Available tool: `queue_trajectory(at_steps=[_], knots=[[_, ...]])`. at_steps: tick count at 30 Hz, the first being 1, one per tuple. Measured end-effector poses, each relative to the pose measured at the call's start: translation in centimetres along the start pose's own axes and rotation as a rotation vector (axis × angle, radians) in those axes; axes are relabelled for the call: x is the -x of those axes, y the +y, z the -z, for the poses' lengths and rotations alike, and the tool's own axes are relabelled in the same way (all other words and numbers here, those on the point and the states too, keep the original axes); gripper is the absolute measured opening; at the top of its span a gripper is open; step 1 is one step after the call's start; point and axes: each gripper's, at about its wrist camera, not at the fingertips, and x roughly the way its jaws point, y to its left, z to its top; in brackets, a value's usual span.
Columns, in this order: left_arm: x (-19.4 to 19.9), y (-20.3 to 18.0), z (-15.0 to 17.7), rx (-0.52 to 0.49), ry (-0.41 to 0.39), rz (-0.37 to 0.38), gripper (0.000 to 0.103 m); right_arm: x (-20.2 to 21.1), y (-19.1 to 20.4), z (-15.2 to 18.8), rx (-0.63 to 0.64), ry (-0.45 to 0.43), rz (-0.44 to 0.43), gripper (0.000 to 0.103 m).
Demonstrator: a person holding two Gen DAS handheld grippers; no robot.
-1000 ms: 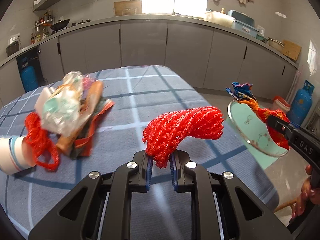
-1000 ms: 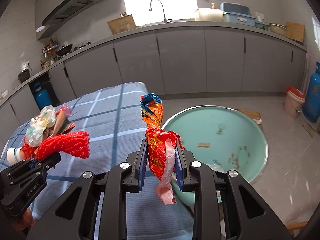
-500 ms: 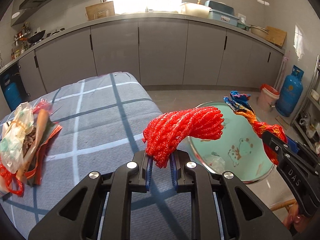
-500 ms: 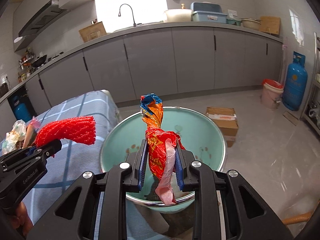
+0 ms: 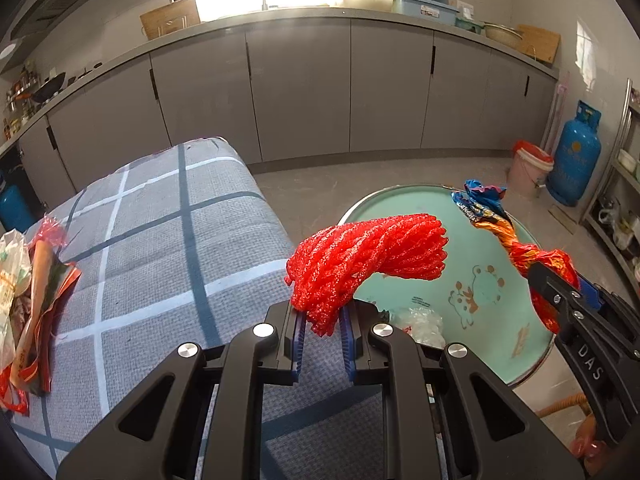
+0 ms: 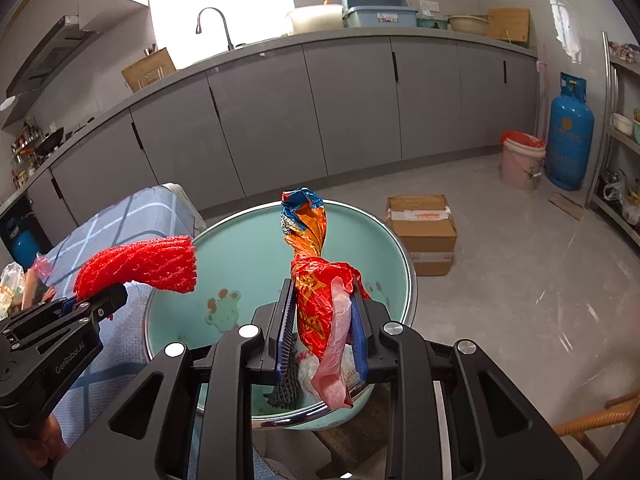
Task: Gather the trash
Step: 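Carry the wrapper and net over the green bin and open both tools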
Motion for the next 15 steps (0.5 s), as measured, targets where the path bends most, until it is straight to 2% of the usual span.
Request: queue_trajectory(at_steps=[8,11,12,13,15], knots=[[-1.4,-1.1,-1.1,-0.035,0.014,-0.008,0.017,-0.7,-1.0,-0.2,-0.043,0.02,0.002,0.028],[-1.9,-1.4,-1.2,-0.036,0.022,-0.012,0.026,-0.9,-1.1,-0.2,-0.047,0.026,-0.004,0.032],[-2.0,-1.4,-1.3,-0.03,0.025,-0.018,0.036,-0.9,-1.0,-0.3,-0.047,0.025,-0.002,0.034],[-1.9,-1.2,-1.3,-0.024,0.023,-0.024,0.053,-0.8,-1.0,-0.3,-0.049,0.02,-0.001,0.037],[-1.6,-0.8,-1.3,-0.002,0.005,-0.018,0.071,-0.7,-1.1,-0.4,-0.051,0.011,-0.003,0.041]])
